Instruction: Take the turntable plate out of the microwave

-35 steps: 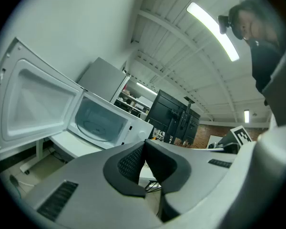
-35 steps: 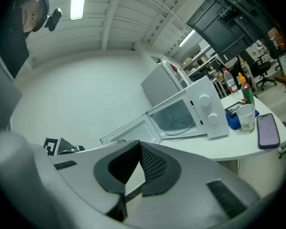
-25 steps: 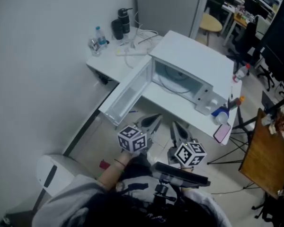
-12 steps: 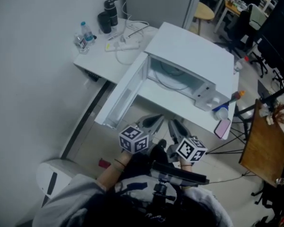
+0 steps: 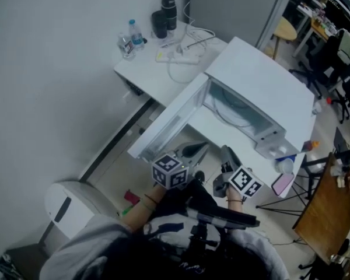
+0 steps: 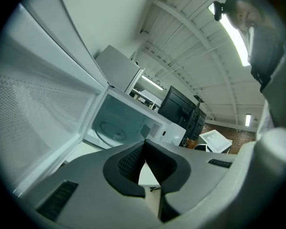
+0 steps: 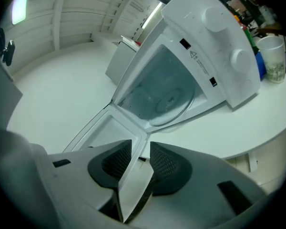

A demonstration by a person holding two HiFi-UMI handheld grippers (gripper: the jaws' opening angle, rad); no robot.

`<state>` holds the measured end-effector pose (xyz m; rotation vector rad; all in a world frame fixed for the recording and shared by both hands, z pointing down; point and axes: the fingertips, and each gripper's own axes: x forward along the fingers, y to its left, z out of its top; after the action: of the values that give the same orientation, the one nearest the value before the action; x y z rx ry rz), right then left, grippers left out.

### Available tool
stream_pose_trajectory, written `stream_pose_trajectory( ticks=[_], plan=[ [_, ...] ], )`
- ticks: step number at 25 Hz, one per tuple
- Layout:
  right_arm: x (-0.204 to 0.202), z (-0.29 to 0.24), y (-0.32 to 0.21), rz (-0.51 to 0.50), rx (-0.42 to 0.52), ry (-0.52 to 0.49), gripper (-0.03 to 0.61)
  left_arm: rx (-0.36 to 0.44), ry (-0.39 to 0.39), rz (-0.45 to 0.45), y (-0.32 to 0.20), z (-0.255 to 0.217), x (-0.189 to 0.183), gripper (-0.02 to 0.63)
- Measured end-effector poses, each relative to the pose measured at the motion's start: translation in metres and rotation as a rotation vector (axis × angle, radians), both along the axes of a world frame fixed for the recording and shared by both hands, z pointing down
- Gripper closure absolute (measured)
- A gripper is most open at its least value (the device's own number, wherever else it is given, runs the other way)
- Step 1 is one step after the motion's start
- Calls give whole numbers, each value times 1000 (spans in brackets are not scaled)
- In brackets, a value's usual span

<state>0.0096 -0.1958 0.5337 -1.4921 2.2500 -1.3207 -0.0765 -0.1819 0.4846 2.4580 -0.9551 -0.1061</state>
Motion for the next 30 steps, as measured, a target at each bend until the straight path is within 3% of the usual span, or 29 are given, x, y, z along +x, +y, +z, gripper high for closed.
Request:
stream_pose_trajectory(
  ticks=[6,13,19,27,30],
  plan=[
    [13,8,-33,-19,-19,17,431,-4,-15,-31,-37,-1,15,609],
    [20,34,-76,2,-68,-61,419,-64,-110,20,-42,30,32,609],
    [22,62,-112,70,-143,-102,419,-102,-136,-10,-52,42,23,609],
    [34,76,-142,186,-228,-277,424,-140,-110,-57,-63,53,13,609],
    [38,83,-142,229,-239,-361,482,-150,-103,-47,-63,59,15,609]
  ],
)
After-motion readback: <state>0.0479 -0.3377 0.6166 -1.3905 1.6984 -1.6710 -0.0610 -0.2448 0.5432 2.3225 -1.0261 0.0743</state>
